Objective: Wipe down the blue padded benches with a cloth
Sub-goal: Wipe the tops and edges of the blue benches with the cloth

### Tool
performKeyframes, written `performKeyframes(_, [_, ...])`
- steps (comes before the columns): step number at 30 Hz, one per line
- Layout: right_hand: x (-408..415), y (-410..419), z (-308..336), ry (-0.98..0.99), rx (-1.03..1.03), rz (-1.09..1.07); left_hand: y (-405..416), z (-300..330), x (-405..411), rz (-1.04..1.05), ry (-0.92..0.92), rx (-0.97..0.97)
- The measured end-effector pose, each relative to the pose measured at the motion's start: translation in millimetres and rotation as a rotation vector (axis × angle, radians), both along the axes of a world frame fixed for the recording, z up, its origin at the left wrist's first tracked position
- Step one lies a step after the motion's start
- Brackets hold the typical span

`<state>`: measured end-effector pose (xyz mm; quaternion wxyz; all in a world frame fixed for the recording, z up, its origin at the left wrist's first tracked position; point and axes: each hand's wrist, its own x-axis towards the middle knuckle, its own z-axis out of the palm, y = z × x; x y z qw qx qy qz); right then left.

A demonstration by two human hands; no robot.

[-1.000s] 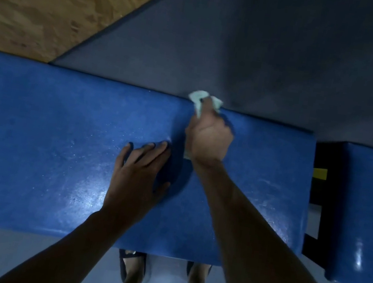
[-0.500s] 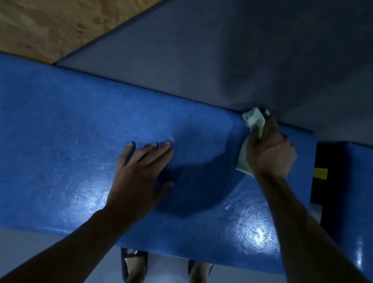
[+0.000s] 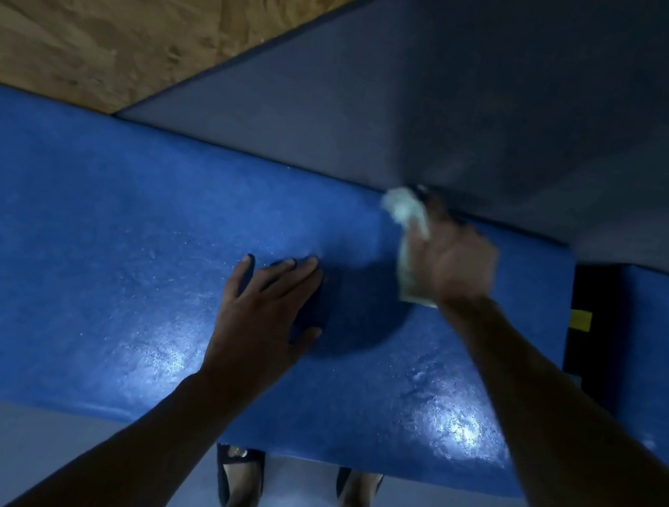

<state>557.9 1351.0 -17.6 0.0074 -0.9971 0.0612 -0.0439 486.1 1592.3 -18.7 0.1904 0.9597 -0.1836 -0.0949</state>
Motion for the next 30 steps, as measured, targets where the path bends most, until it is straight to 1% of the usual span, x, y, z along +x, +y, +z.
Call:
performKeyframes(2, [-15,-33,3,-0.077,-0.005,-0.116,0,1,-1,0.000,-0.001,-0.010])
performKeyframes(3, [-17,-35,3,-0.086,0.007,-0.156,0,1,-1,-0.001,0.003,-0.006])
performKeyframes(6, [-10,0,-1,-0.015,0.083,-0.263,0,4,-1,-0.013,0.015,-0.012])
performKeyframes(7, [-4,19,-3,-0.029,0.105,-0.260,1,5,-1,-0.021,0.009,-0.021])
performKeyframes(9, [5,63,-5,-0.030,0.125,-0.191,3,9,0,-0.030,-0.009,-0.025])
performKeyframes(11, [11,104,-4,0.006,0.086,-0.111,9,16,0,-0.019,-0.031,-0.011])
performKeyframes(13, [10,128,0,0.002,0.086,0.000,18,20,-1,0.001,-0.036,-0.002])
performKeyframes(15, [4,127,2,0.004,0.111,0.166,29,21,-2,0.013,-0.041,0.012])
performKeyframes(17, [5,98,1,-0.038,0.066,0.253,39,19,0,0.002,-0.063,0.023])
performKeyframes(18, [8,78,1,-0.058,0.020,0.214,43,18,0,0.000,-0.065,0.029])
performKeyframes(20, [14,37,6,-0.091,-0.064,0.037,50,17,3,0.001,-0.050,0.053])
performKeyframes(21, [15,26,7,-0.078,-0.072,-0.038,52,17,4,-0.005,-0.036,0.071])
performKeyframes(23, [14,31,5,-0.008,-0.023,-0.121,55,14,5,-0.017,-0.010,0.106])
performKeyframes(25, [15,59,5,-0.015,0.072,-0.194,56,13,6,-0.025,0.015,0.140])
performKeyframes(27, [12,94,0,0.037,0.105,-0.198,55,12,9,-0.029,0.025,0.158])
performKeyframes(30, [7,129,-4,-0.033,0.131,-0.053,55,13,10,-0.018,0.017,0.156])
